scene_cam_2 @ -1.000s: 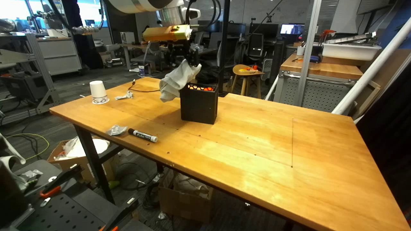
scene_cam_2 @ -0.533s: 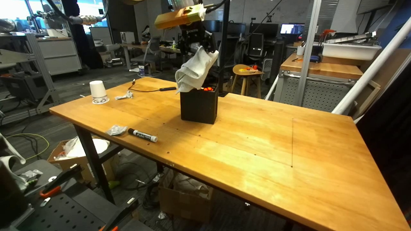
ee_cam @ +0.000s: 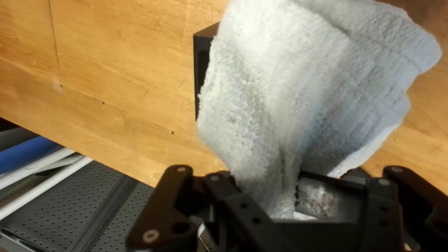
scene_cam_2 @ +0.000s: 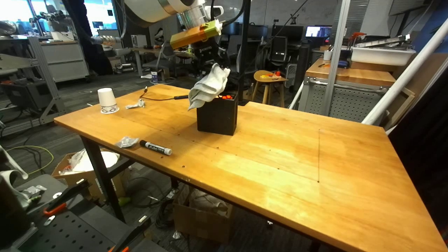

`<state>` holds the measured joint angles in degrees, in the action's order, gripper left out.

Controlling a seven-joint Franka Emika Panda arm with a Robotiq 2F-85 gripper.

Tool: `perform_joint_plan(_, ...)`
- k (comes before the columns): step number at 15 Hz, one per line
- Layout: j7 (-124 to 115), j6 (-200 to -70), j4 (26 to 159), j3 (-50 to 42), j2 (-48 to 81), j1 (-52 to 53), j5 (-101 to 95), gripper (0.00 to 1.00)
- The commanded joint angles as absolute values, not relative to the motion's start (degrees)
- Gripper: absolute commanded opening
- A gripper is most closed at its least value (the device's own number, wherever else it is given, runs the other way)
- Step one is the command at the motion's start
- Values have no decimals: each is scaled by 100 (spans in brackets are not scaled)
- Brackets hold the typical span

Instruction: Put the white towel in the black box

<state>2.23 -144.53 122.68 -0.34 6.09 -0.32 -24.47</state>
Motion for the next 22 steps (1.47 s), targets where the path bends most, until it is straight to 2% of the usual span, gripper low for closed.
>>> perform_joint_plan(1,329,-14355,11868,-156,1098,-19,-2595,0)
perform_joint_plan(6,1036,-13959,11555,-96,1657,-180,-1810,0)
perform_joint_plan(13,3048,-12628,10910,321,2119,-773,442,0)
perform_joint_plan(17,3209,-12133,10701,276,2259,-882,905,0)
perform_joint_plan(18,3158,-12086,10668,252,2258,-875,923,2)
perform_joint_plan(19,3049,-12062,10670,222,2216,-847,880,26)
perform_joint_plan(21,2932,-12110,10739,196,2083,-816,817,31)
perform_joint_plan(22,2876,-12147,10802,185,1982,-800,786,38)
